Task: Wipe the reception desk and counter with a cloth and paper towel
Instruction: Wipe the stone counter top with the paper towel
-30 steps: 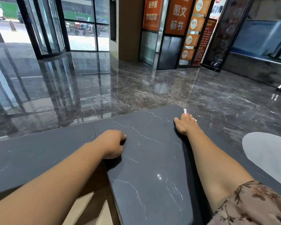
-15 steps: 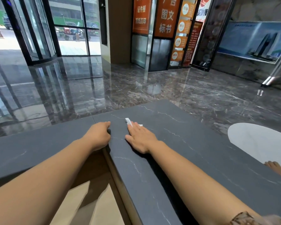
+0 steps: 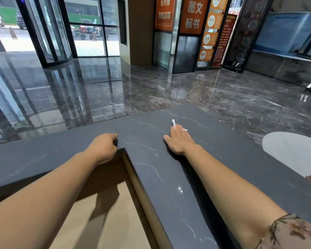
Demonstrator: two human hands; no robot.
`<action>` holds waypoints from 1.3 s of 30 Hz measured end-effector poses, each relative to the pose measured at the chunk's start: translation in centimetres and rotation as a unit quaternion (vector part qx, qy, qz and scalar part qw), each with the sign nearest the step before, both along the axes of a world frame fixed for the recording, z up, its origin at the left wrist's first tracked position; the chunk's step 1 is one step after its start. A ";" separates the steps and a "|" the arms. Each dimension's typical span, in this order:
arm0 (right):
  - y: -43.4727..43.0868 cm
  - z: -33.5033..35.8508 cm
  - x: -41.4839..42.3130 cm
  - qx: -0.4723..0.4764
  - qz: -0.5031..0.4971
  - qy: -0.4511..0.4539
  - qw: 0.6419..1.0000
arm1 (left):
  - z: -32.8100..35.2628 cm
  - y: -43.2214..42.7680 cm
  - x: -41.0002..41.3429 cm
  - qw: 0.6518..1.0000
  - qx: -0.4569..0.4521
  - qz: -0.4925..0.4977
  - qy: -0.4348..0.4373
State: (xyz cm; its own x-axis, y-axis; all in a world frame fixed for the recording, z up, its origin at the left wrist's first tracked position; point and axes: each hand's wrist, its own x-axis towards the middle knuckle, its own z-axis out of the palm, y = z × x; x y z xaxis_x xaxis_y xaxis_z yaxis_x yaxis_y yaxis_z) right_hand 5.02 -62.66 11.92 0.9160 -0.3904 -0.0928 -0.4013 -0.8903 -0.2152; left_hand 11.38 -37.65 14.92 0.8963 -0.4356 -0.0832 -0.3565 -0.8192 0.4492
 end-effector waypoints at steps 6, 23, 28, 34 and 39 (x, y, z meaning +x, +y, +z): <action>11.8 -0.3 2.6 -0.010 0.238 0.000 0.971 | 0.3 1.1 -1.0 0.999 -0.010 0.027 -0.016; 8.9 -0.4 -12.1 -0.038 0.413 0.015 0.910 | 0.3 1.4 -6.2 0.999 -0.013 0.025 -0.037; 10.1 0.5 -11.8 -0.091 0.392 0.052 0.914 | 0.9 2.8 -8.3 0.997 -0.035 0.030 -0.056; 13.2 1.5 -5.8 -0.173 0.364 0.070 0.913 | 0.0 6.0 -11.3 0.996 -0.030 0.056 -0.069; 13.8 0.8 -4.9 -0.251 0.376 0.076 0.889 | -1.6 8.4 -14.1 0.994 -0.031 0.088 -0.050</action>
